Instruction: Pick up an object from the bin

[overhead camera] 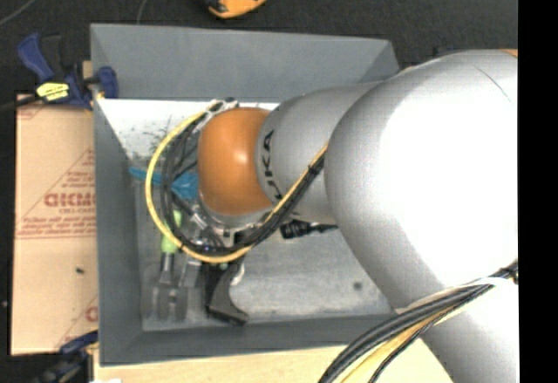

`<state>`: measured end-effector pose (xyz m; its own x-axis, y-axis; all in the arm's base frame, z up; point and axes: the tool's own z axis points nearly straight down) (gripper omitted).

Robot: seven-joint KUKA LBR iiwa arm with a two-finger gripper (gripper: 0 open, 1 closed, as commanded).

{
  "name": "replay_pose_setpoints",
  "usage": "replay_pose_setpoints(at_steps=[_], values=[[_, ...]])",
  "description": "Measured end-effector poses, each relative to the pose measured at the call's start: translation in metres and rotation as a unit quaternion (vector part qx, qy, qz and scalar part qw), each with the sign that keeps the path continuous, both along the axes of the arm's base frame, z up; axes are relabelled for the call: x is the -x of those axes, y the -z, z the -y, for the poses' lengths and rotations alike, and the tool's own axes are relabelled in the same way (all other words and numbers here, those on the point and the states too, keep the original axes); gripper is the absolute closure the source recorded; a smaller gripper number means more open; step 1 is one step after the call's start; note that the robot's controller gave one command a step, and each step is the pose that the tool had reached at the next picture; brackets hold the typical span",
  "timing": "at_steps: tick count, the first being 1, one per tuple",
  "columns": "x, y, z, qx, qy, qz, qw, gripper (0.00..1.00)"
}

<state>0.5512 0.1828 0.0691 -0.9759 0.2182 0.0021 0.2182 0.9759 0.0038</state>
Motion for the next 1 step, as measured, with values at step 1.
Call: replay_pose_setpoints(at_steps=[1], values=[[-0.0160, -0.0286, 0.0458, -0.001, 0.082, 0.0023, 0.9967, 0.00]])
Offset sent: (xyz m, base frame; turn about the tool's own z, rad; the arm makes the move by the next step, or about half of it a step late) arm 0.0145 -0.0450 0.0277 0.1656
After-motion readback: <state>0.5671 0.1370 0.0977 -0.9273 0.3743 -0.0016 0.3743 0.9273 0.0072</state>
